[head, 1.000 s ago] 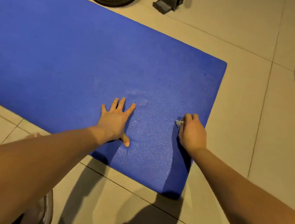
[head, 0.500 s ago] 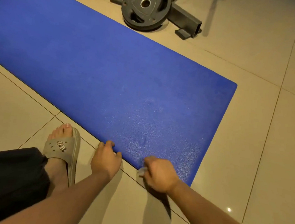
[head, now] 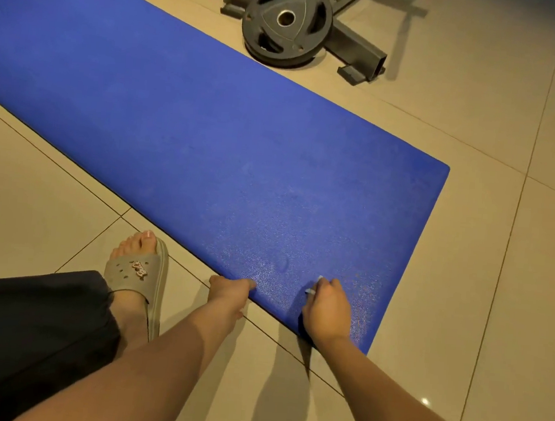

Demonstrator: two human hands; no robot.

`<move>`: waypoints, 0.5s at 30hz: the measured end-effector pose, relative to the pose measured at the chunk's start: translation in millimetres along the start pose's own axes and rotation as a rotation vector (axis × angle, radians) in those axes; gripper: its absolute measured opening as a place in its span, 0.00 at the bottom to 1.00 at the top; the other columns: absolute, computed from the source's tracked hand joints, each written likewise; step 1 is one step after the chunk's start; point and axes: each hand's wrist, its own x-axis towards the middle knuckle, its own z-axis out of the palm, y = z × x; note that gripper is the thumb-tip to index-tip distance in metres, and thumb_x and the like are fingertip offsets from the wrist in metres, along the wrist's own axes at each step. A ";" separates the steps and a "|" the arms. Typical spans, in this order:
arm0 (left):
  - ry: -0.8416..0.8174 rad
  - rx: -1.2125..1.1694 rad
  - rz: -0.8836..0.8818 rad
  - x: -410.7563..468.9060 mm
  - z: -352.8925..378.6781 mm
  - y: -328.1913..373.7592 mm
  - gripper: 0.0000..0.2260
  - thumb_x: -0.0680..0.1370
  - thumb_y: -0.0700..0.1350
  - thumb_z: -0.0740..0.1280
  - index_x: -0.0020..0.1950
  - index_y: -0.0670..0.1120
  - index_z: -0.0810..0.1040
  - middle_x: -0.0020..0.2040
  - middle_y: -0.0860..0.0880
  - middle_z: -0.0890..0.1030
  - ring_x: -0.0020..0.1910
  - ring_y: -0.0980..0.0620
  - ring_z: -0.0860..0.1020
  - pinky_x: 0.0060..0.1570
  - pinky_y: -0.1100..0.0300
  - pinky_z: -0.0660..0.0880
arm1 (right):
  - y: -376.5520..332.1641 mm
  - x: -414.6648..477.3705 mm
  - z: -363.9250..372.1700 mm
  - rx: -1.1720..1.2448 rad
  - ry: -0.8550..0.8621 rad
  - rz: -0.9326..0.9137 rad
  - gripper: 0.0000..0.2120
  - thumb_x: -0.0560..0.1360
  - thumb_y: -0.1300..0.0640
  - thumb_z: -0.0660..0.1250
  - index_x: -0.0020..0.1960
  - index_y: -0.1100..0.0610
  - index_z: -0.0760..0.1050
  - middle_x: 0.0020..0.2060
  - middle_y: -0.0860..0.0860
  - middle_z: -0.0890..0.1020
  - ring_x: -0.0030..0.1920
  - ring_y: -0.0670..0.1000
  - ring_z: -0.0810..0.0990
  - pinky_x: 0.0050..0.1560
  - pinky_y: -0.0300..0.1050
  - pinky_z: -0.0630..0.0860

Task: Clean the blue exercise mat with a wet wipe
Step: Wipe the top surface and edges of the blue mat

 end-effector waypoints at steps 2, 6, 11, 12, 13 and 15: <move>-0.047 -0.050 -0.038 -0.7 1.8 -2.4 0.20 0.75 0.42 0.74 0.65 0.41 0.74 0.53 0.43 0.80 0.44 0.46 0.79 0.37 0.56 0.75 | -17.0 -11.5 11.3 0.024 -0.091 -0.086 0.06 0.80 0.59 0.62 0.53 0.59 0.76 0.53 0.57 0.76 0.51 0.60 0.79 0.48 0.51 0.73; -0.039 -0.150 -0.076 -5.1 9.8 4.6 0.17 0.76 0.42 0.73 0.63 0.40 0.76 0.47 0.44 0.79 0.37 0.48 0.76 0.33 0.58 0.73 | -25.2 -23.1 -0.2 -0.115 -0.396 -0.334 0.06 0.79 0.55 0.62 0.51 0.57 0.76 0.54 0.57 0.78 0.53 0.60 0.79 0.52 0.51 0.75; -0.087 -0.261 -0.139 -16.4 14.3 15.9 0.19 0.77 0.48 0.74 0.64 0.43 0.77 0.45 0.47 0.77 0.40 0.50 0.73 0.43 0.57 0.73 | 10.9 -1.0 -62.2 -0.088 -0.186 -0.165 0.10 0.79 0.50 0.64 0.44 0.56 0.75 0.42 0.54 0.82 0.40 0.57 0.77 0.39 0.48 0.70; -0.084 -0.271 -0.146 -20.6 14.0 17.8 0.20 0.77 0.49 0.74 0.65 0.43 0.76 0.46 0.47 0.76 0.40 0.50 0.72 0.48 0.54 0.74 | 19.1 6.1 -78.9 -0.098 -0.127 -0.109 0.11 0.79 0.52 0.63 0.41 0.58 0.75 0.40 0.55 0.82 0.40 0.59 0.77 0.37 0.49 0.70; -0.073 -0.289 -0.141 -24.7 13.0 20.7 0.22 0.77 0.48 0.74 0.67 0.43 0.74 0.50 0.45 0.77 0.43 0.49 0.74 0.52 0.52 0.74 | 25.3 13.4 -95.7 -0.082 -0.085 -0.053 0.12 0.78 0.54 0.62 0.40 0.60 0.75 0.37 0.55 0.81 0.39 0.60 0.78 0.37 0.50 0.71; -0.041 -0.324 -0.105 -35.9 10.1 30.1 0.26 0.76 0.47 0.75 0.71 0.42 0.72 0.60 0.41 0.79 0.55 0.44 0.78 0.56 0.50 0.73 | 28.1 25.0 -133.5 -0.014 -0.062 0.049 0.13 0.78 0.57 0.61 0.37 0.62 0.74 0.34 0.57 0.79 0.38 0.62 0.77 0.37 0.51 0.72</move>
